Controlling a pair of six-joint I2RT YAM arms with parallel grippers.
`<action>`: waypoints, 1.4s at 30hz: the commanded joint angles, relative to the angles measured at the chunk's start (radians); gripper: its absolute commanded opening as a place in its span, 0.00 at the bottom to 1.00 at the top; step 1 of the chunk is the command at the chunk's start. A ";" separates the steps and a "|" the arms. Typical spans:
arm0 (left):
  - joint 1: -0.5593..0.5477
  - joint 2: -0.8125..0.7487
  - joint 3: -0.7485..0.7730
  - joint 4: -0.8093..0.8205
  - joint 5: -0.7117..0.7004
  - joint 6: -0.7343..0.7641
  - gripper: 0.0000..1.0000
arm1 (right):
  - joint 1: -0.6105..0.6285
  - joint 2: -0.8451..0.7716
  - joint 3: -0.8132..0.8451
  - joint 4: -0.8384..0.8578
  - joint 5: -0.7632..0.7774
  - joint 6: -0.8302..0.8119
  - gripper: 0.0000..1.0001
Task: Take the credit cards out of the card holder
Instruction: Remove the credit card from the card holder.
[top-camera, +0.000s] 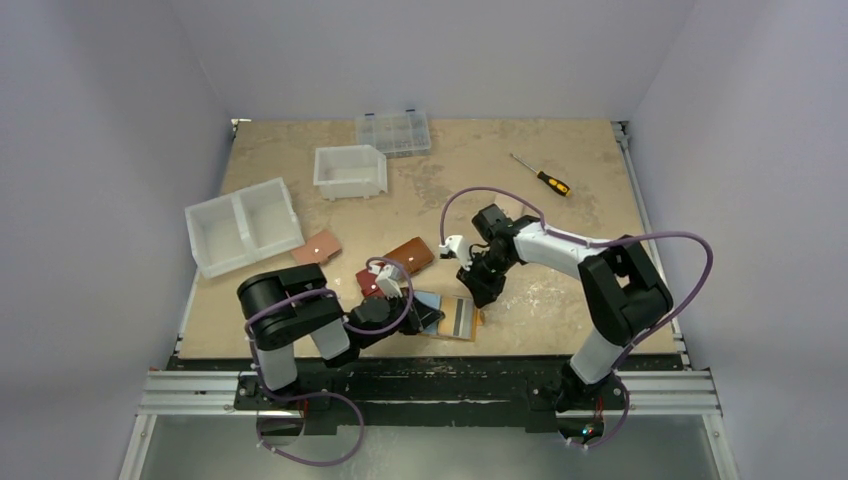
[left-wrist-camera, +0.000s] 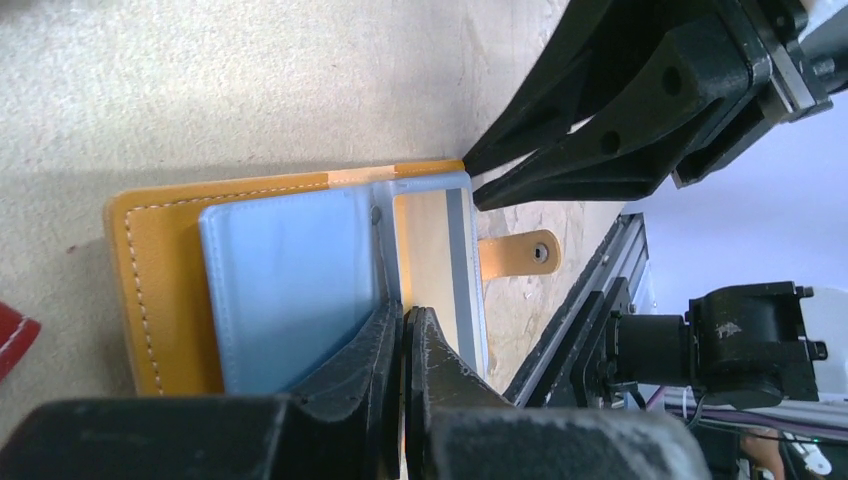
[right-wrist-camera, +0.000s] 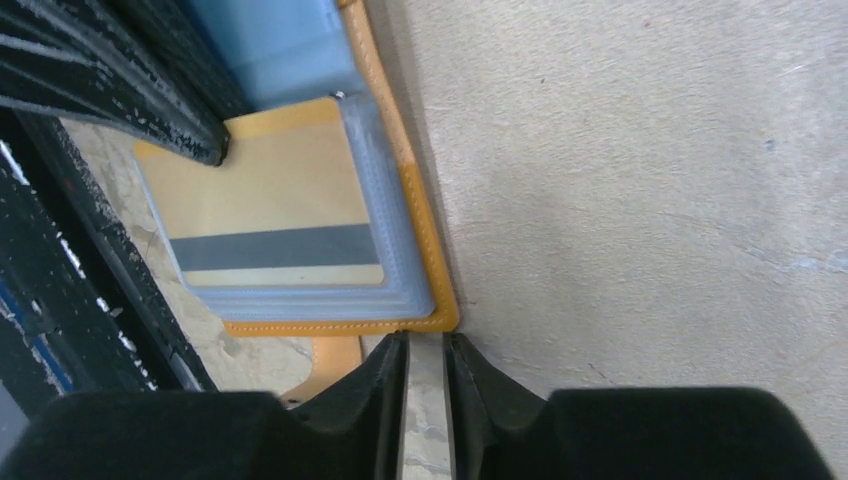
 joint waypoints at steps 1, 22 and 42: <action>0.003 -0.002 0.003 0.070 0.044 0.094 0.00 | -0.012 -0.075 -0.002 -0.003 -0.074 -0.043 0.31; -0.152 -0.415 0.083 -0.349 -0.123 0.794 0.00 | -0.041 -0.430 -0.184 -0.007 -0.332 -0.487 0.77; -0.195 -0.462 0.060 -0.263 -0.050 0.887 0.00 | -0.044 -0.338 -0.175 -0.050 -0.340 -0.538 0.63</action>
